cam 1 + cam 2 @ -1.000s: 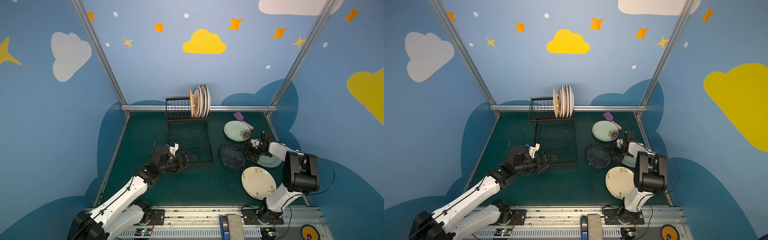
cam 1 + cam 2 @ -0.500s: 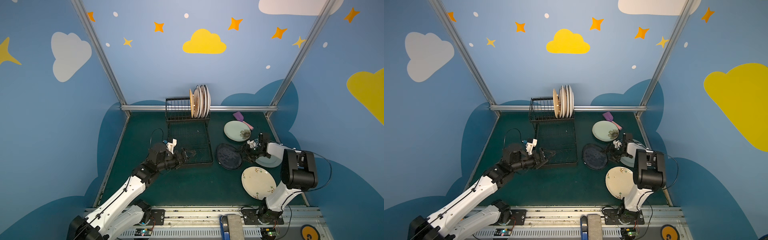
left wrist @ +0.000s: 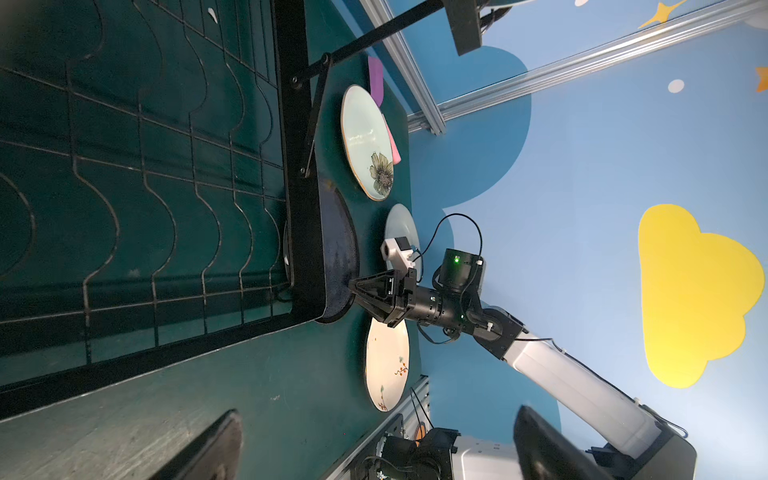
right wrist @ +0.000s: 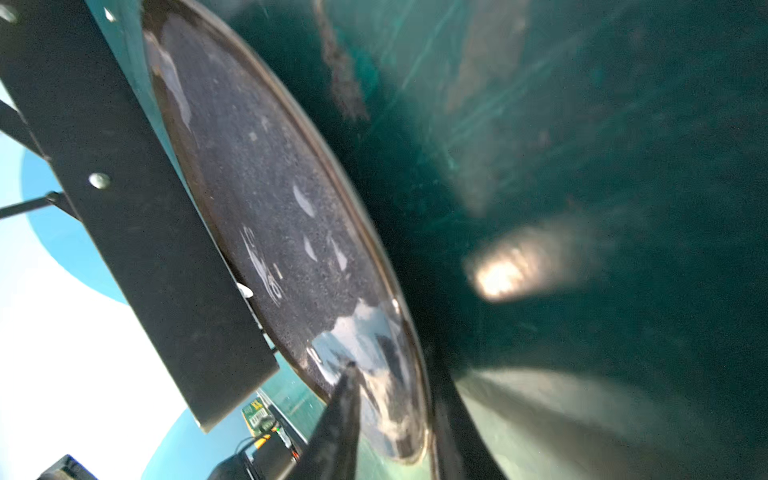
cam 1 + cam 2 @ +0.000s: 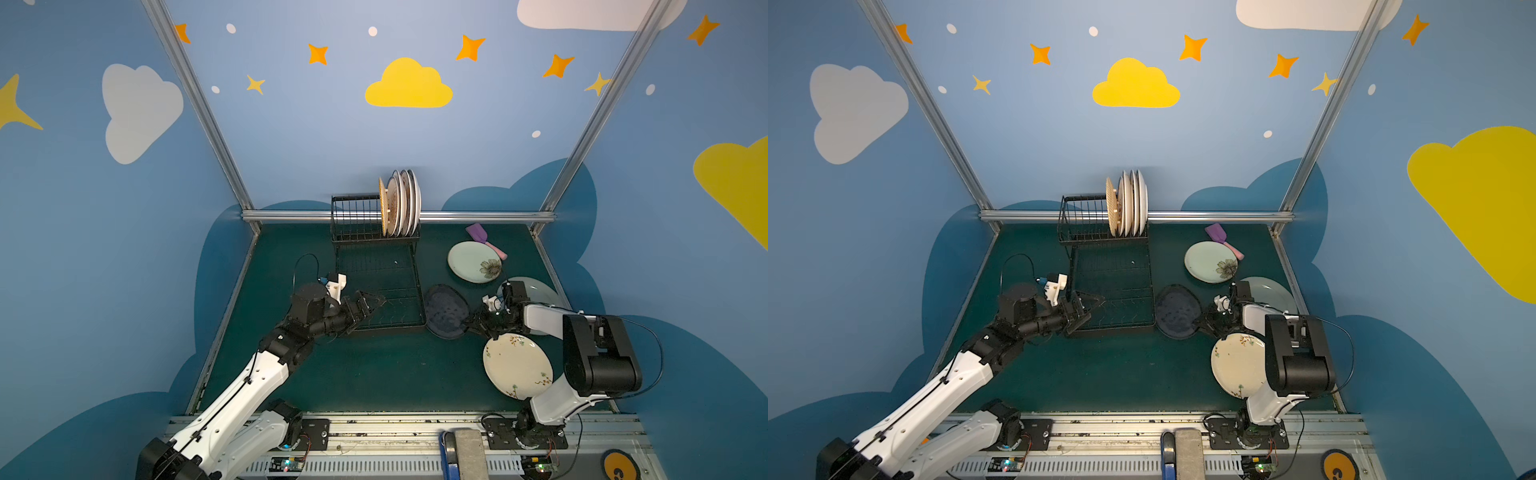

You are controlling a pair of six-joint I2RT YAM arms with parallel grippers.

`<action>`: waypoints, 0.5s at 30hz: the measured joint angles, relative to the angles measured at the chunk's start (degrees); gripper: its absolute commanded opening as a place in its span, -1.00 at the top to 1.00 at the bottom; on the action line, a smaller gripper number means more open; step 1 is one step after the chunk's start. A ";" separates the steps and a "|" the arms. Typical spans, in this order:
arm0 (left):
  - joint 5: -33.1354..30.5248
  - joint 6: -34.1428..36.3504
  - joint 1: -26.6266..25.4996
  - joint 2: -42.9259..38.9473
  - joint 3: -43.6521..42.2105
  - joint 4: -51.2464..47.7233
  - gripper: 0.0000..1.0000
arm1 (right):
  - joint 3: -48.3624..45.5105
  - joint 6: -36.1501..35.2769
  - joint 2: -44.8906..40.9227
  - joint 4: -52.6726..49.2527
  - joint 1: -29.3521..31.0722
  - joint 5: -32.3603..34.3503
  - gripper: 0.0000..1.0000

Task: Load the plates into the dish rack

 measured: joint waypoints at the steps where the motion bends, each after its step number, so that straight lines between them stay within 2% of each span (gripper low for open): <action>1: 0.07 0.00 0.20 -0.48 0.00 -0.22 -0.99 | -0.48 0.76 -0.24 0.83 0.11 0.20 0.60; 8: 0.48 -0.20 1.73 -2.69 0.00 -1.36 -0.99 | -4.04 5.84 -3.37 6.16 2.14 4.50 0.56; 15: 0.72 -0.44 2.78 -3.37 0.00 -1.92 -0.99 | -6.43 9.64 -4.26 11.65 3.67 7.43 0.62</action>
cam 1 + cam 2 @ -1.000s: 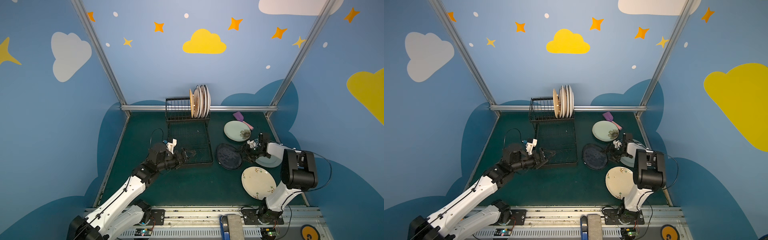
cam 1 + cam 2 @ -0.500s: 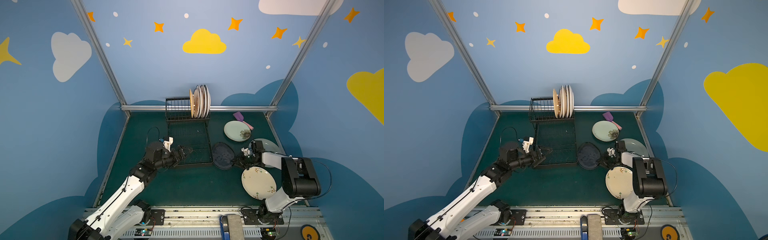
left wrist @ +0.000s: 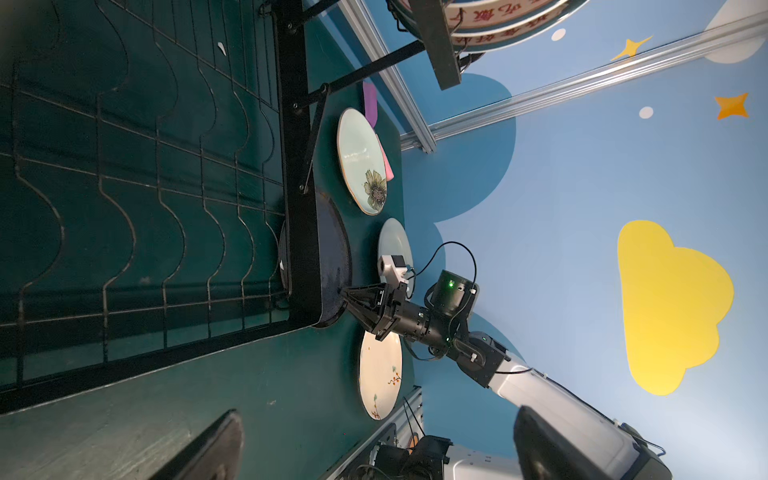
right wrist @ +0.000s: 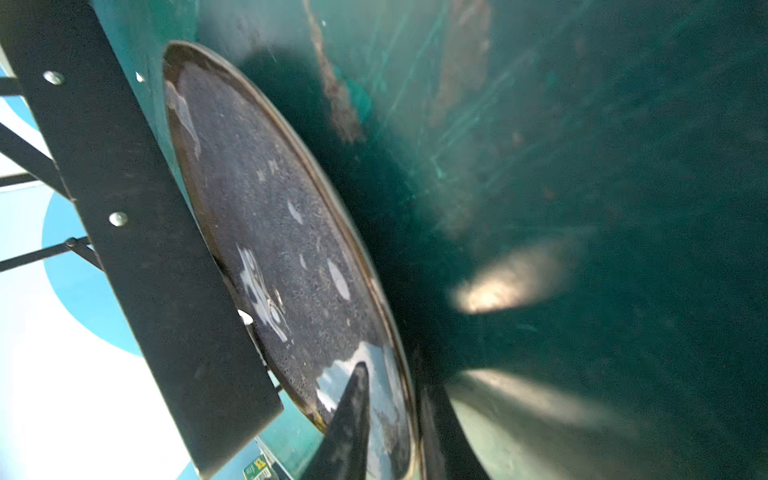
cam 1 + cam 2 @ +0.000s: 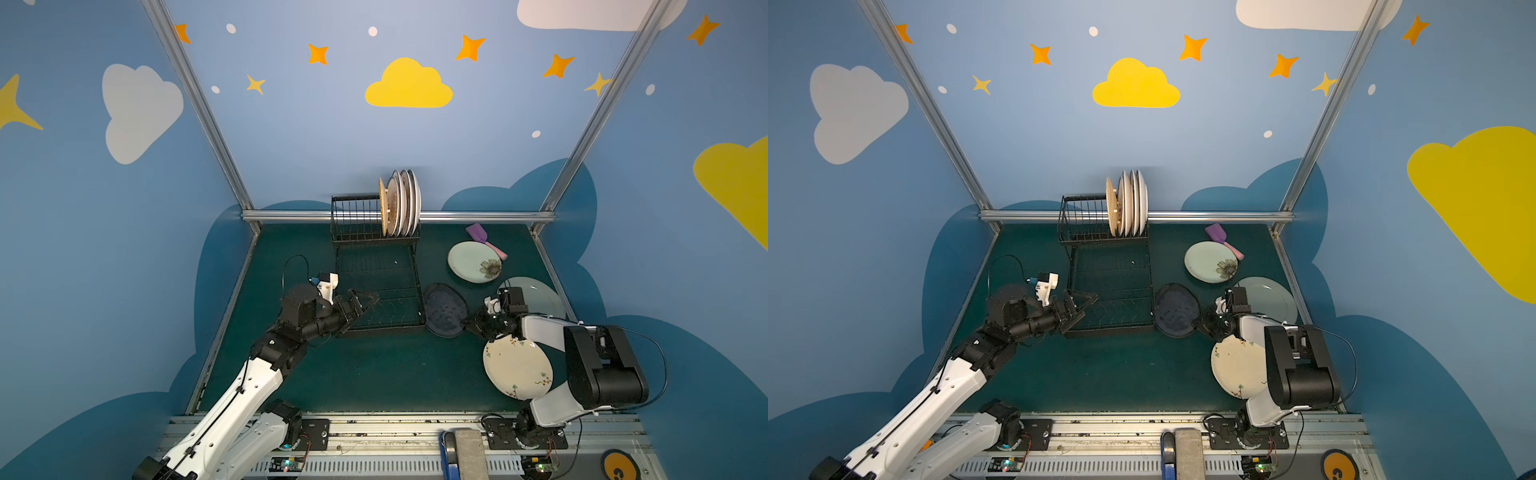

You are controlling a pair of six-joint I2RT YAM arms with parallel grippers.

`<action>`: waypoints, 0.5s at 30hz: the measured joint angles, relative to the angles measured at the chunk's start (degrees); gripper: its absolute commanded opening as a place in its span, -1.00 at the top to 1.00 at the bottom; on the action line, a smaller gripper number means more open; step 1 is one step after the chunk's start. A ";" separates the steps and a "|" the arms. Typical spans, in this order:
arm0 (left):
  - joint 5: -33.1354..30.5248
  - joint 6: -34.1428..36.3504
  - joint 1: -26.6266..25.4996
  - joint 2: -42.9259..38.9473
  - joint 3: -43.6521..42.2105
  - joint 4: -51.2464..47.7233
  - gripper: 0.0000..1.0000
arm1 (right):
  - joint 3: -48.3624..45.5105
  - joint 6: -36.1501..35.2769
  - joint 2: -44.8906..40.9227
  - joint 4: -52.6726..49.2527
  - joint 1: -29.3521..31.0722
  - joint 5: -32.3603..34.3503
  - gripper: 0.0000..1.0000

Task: Load the plates into the dish rack

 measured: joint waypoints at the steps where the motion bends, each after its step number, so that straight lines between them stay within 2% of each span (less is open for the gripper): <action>1: 0.02 0.00 0.09 -0.07 0.00 -0.02 -0.99 | -0.39 0.55 0.00 0.96 0.11 0.17 0.63; 12: 0.15 0.07 0.98 -0.55 0.00 -0.48 -0.99 | -4.66 2.58 -1.33 9.90 0.63 1.51 1.00; 15: 0.17 0.09 1.57 -0.52 0.00 -0.74 -0.99 | -4.66 2.25 -2.64 9.86 0.63 2.36 1.00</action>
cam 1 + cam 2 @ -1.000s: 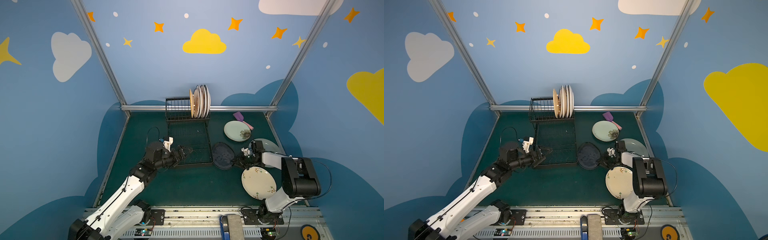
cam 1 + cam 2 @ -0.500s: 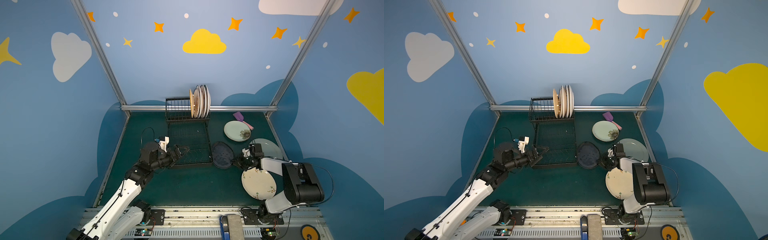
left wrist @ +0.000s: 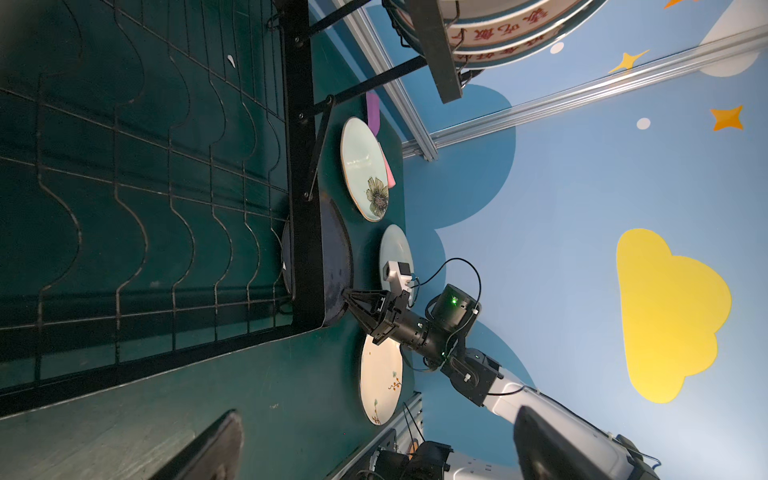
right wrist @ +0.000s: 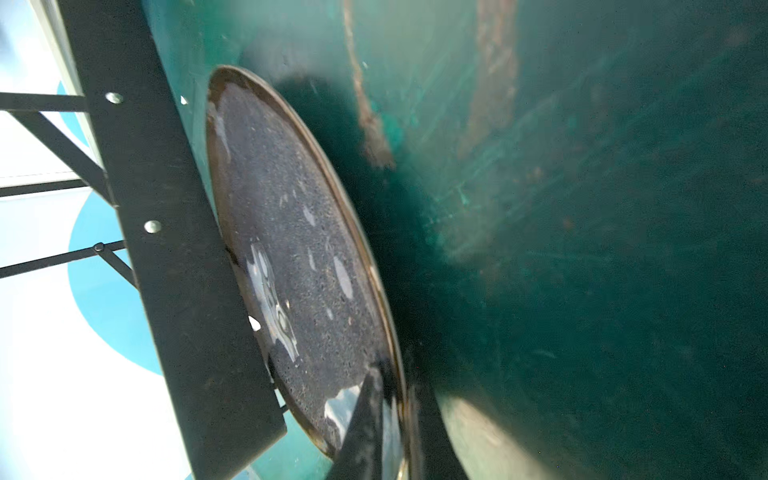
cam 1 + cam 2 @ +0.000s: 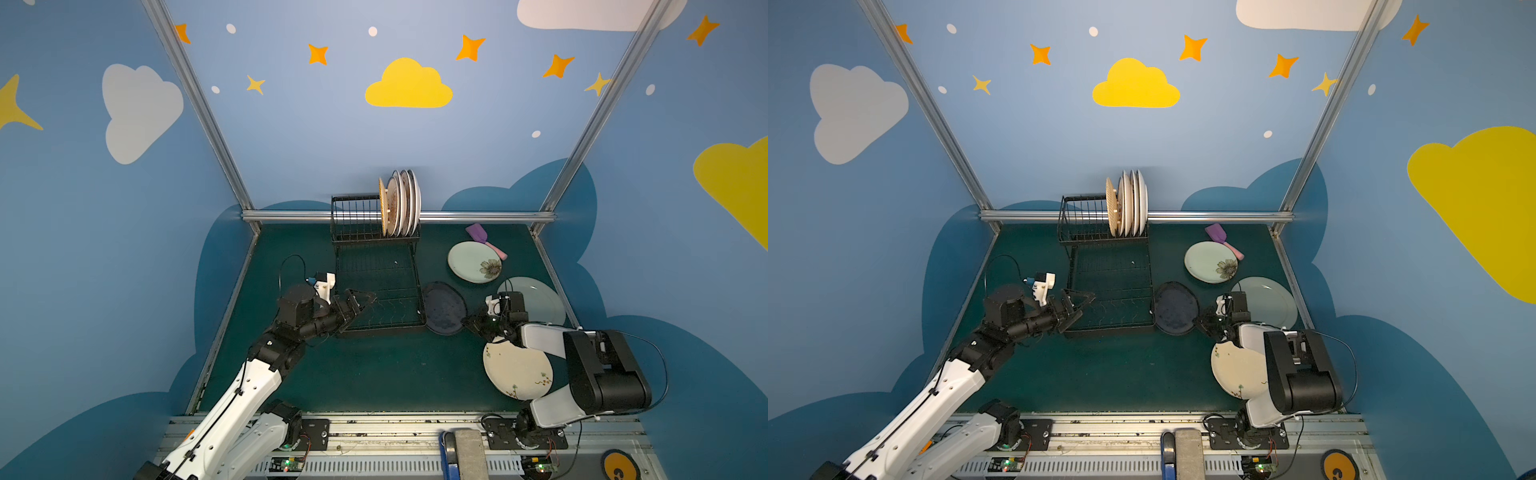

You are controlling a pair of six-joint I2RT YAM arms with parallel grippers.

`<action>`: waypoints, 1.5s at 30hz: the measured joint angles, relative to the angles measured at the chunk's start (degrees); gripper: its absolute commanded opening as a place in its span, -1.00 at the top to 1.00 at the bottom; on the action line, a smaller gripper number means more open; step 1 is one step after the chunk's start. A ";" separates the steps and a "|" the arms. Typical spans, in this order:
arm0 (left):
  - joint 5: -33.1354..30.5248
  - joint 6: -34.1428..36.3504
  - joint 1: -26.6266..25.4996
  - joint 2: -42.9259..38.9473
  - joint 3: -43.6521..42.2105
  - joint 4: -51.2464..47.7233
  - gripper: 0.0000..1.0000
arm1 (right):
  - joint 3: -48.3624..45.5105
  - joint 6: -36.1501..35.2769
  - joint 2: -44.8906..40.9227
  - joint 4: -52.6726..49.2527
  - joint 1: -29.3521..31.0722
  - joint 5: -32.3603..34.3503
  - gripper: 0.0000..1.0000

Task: Load the plates into the dish rack

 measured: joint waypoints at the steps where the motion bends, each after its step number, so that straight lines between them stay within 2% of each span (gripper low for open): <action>1: 0.09 0.00 0.17 0.00 0.00 -0.07 -0.99 | 0.00 -0.15 -0.52 0.00 0.00 0.22 1.00; 8: 0.68 0.13 0.74 0.26 0.00 -0.48 -0.99 | -0.07 -1.64 -3.63 0.70 -1.14 -0.68 1.00; 20: 1.62 -0.22 0.83 1.64 0.00 -0.33 -1.00 | -2.10 -2.19 -11.45 -0.92 -6.86 -2.12 1.00; 29: 2.40 0.85 0.72 2.21 0.00 0.81 -1.00 | -2.08 -1.29 -13.20 -0.98 -7.74 -5.05 1.00; 33: 0.24 5.46 -1.40 3.58 1.79 -0.57 -0.99 | -1.86 -0.76 -14.01 -3.08 -7.80 -5.53 1.00; 36: -3.15 10.93 -5.18 5.07 4.24 -1.03 -0.99 | -0.37 -0.48 -15.06 -6.01 -7.80 -5.68 1.00; 40: -7.87 19.26 -10.29 7.10 6.49 0.04 -1.00 | 1.88 0.39 -16.90 -8.63 -7.82 -5.99 1.00; 45: -13.33 31.28 -17.16 13.35 11.17 0.90 -0.99 | 4.66 0.81 -18.62 -11.80 -7.91 -6.60 1.00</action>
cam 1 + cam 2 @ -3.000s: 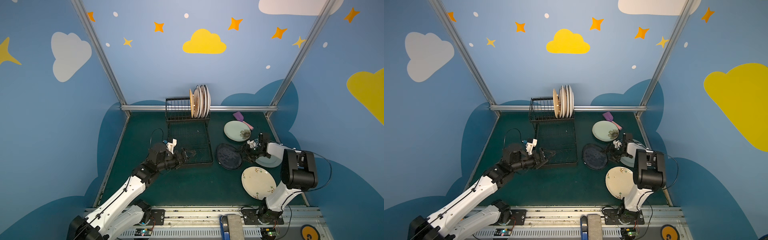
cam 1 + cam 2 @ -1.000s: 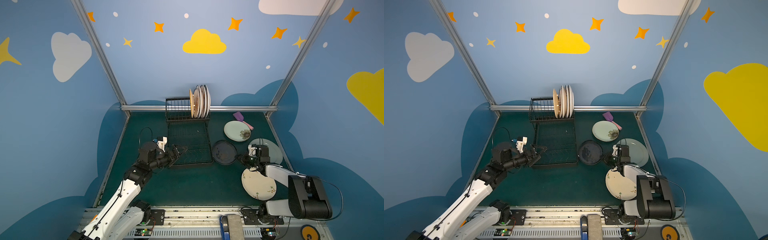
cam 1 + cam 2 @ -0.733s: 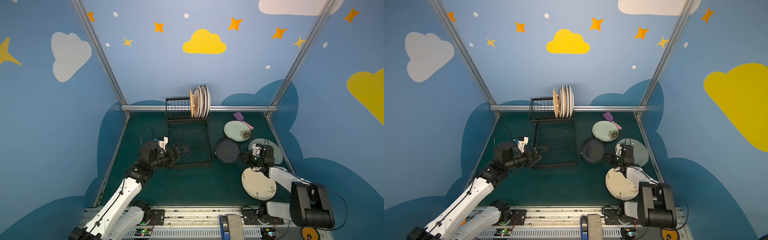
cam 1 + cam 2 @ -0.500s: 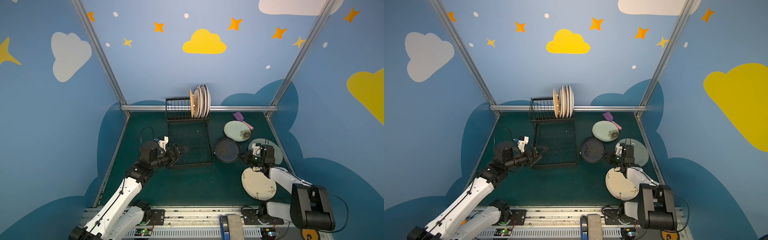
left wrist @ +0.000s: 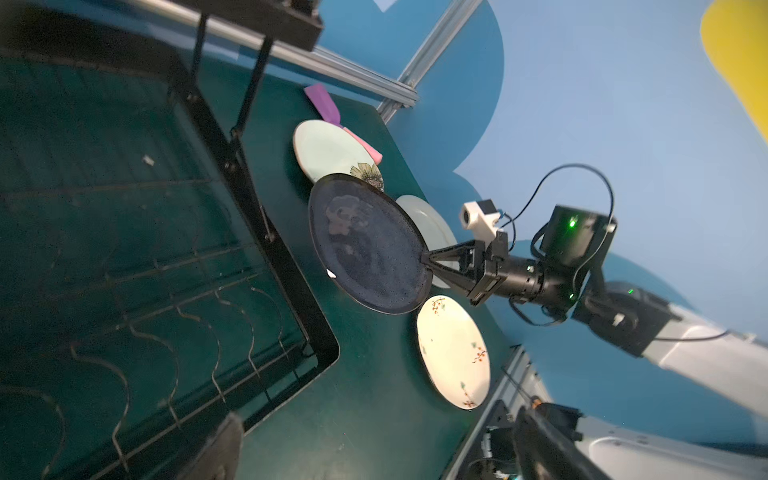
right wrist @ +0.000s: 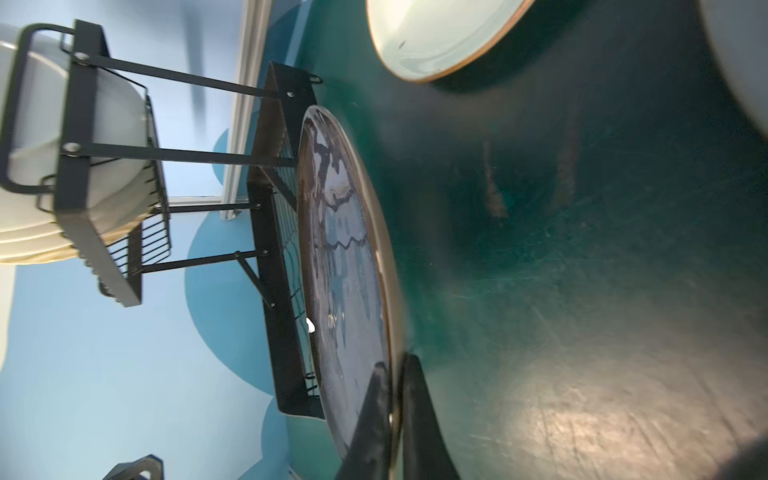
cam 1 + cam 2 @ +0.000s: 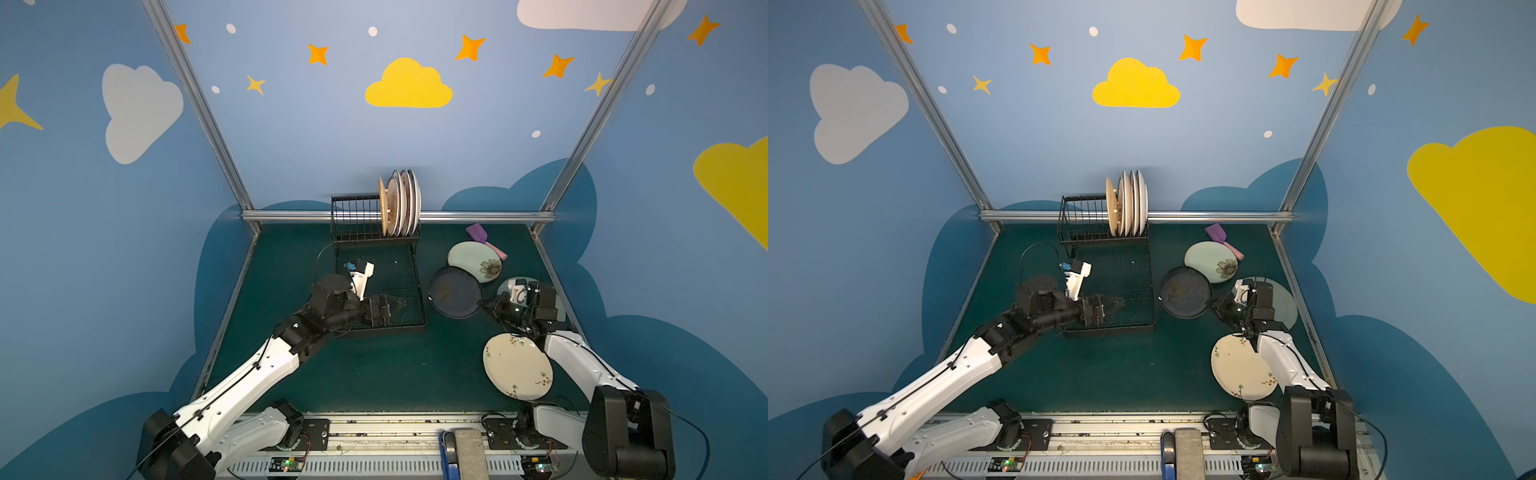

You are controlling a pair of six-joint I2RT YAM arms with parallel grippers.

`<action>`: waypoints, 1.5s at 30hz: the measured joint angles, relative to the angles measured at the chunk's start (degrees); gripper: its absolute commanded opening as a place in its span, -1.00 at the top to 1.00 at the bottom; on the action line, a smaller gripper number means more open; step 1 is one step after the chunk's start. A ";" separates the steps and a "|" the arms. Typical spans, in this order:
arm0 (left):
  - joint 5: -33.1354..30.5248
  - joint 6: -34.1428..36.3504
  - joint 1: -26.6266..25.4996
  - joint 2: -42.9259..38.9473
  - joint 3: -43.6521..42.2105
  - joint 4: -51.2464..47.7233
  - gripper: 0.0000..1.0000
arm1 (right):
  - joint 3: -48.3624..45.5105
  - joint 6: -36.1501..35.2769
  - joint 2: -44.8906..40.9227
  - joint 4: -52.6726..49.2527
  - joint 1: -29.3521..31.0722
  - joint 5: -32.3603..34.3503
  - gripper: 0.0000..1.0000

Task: Load the plates into the dish rack
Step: 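Grasp the raised navy plate rim with the left gripper while the right gripper holds it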

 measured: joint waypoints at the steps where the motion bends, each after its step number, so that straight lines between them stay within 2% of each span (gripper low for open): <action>1: -1.70 2.95 -1.77 1.46 1.29 -0.07 -0.99 | 0.42 0.20 -0.17 -0.37 0.00 -0.26 1.00; 8: -13.14 27.08 -14.34 9.03 5.38 3.76 -0.99 | 3.48 1.57 -1.22 -5.92 0.00 -1.46 1.00; 15: -19.47 49.31 -20.74 19.67 6.34 10.29 -0.96 | 6.54 2.60 -2.84 -10.10 0.00 -2.16 1.00; 20: -24.39 61.68 -24.02 26.38 6.38 16.81 -0.81 | 6.62 3.28 -2.91 -11.10 0.00 -2.60 1.00; 26: -31.15 71.73 -26.36 32.09 8.90 23.02 -0.62 | 6.62 3.93 -2.91 -12.26 0.02 -2.86 1.00; 31: -35.67 77.40 -27.06 36.37 10.16 28.35 -0.42 | 6.67 4.15 -2.91 -12.70 0.09 -2.89 1.00; 37: -38.60 81.20 -27.26 40.33 11.74 30.29 -0.14 | 7.32 4.15 -3.06 -13.55 0.09 -2.91 1.00; 39: -39.56 82.27 -27.28 41.31 12.44 30.95 0.00 | 7.37 4.15 -3.48 -13.57 0.13 -2.95 1.00; 42: -41.22 83.60 -27.47 42.66 13.25 32.96 0.10 | 7.37 4.15 -4.15 -13.70 0.15 -3.08 1.00; 45: -42.88 85.35 -27.67 44.57 14.19 35.41 0.34 | 7.37 4.15 -4.66 -14.03 0.20 -3.19 1.00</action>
